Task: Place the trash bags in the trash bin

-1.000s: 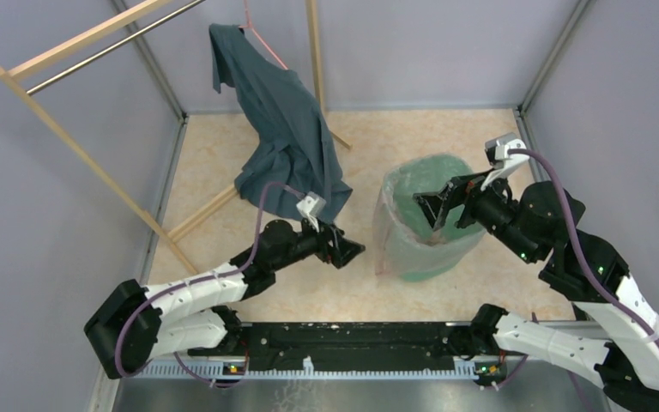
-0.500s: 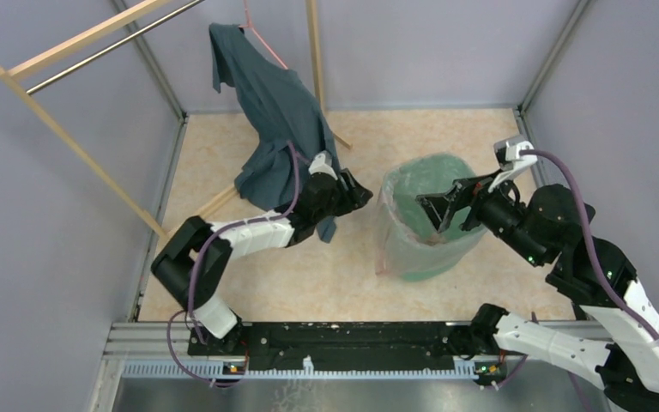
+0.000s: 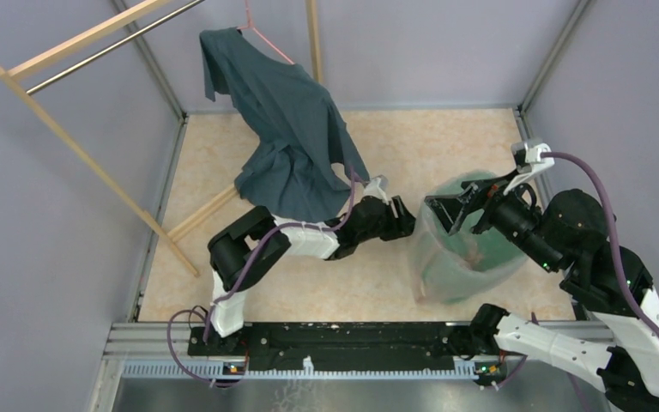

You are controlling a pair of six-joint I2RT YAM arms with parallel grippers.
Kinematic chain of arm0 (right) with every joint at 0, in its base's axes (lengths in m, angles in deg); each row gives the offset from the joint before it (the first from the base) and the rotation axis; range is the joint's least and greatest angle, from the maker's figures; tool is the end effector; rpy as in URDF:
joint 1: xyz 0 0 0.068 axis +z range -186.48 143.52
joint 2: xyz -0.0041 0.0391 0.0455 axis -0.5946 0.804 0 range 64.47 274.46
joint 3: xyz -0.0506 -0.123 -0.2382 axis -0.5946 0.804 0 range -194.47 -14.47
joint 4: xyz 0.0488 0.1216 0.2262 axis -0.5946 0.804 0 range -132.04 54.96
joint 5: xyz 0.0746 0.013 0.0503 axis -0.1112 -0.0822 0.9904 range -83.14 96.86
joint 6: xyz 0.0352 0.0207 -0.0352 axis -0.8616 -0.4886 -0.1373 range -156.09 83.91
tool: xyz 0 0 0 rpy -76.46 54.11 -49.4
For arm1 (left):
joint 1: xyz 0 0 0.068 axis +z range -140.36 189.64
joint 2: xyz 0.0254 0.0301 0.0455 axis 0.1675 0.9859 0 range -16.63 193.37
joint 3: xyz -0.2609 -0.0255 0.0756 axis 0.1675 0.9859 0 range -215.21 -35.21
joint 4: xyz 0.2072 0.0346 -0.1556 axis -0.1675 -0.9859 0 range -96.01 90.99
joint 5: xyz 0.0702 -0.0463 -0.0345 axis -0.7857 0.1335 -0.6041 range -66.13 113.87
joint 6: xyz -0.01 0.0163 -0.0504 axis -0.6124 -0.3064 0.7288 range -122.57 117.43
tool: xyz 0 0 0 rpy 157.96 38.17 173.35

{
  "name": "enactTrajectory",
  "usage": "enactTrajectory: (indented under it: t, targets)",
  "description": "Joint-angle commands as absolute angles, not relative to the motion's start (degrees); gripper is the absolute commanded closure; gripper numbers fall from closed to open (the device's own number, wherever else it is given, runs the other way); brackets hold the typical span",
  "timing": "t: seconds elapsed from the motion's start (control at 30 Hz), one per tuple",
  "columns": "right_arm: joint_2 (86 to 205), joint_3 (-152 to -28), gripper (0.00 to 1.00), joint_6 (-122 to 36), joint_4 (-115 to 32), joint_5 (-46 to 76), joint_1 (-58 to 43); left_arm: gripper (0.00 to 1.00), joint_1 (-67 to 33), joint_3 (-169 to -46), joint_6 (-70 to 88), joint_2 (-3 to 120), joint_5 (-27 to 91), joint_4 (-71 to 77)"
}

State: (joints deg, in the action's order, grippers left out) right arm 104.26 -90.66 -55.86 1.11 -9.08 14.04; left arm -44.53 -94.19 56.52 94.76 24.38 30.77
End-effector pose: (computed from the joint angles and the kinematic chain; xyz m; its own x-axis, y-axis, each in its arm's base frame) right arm 0.0625 0.0603 0.4633 -0.2629 0.1926 -0.9454 -0.5100 0.8041 0.3056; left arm 0.2423 -0.3362 0.1596 -0.8155 -0.3362 -0.4711 0.2256 0.5650 -0.7937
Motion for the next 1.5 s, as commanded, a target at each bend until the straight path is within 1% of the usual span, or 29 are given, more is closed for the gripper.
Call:
enactTrajectory:
  t: [0.0,0.17,0.27,0.33,0.47,0.57,0.7,0.87,1.0,1.17,1.33,1.47]
  targets:
    - [103.6,-92.1,0.01,-56.9,0.9,-8.1,14.2,0.36,-48.4,-100.9,59.2,98.4,23.1,38.4]
    - [103.5,-92.1,0.01,-57.6,1.6,-7.4,14.2,0.34,-49.3,-106.5,59.4,103.3,25.9,37.2]
    - [103.2,-92.1,0.01,-57.7,2.5,-7.8,14.2,0.28,-48.7,-106.3,55.9,102.0,25.0,35.0]
    - [103.2,-92.1,0.01,-57.5,3.1,-8.3,14.2,0.23,-47.9,-105.1,53.1,98.2,24.4,31.2]
    - [103.4,-92.1,0.01,-56.8,3.7,-9.5,14.2,0.14,-45.9,-98.7,46.8,86.1,19.1,22.8]
    - [103.7,-92.4,0.01,-55.5,3.5,-10.7,14.2,0.09,-45.5,-93.7,41.9,73.2,13.7,13.3]
    - [105.6,-94.2,0.01,-53.3,4.9,-12.8,14.3,0.01,-45.5,-89.0,38.1,54.1,10.9,2.2]
    - [107.6,-97.1,0.01,-50.4,5.4,-12.6,14.3,0.01,-45.5,-88.7,31.7,31.9,12.9,-6.7]
    - [108.0,-99.2,0.01,-48.9,3.4,-11.2,14.3,0.01,-45.5,-93.2,27.2,21.1,13.0,-12.7]
    - [109.5,-103.0,0.01,-48.1,2.8,-11.3,14.3,0.01,-45.5,-102.5,19.7,15.2,11.2,-20.2]
    - [110.5,-105.5,0.01,-47.4,2.3,-12.8,14.3,0.01,-45.5,-108.0,14.6,12.6,10.2,-19.9]
    - [110.8,-106.9,0.01,-47.6,1.7,-14.0,14.3,0.01,-45.5,-110.1,12.2,12.4,9.1,-19.9]
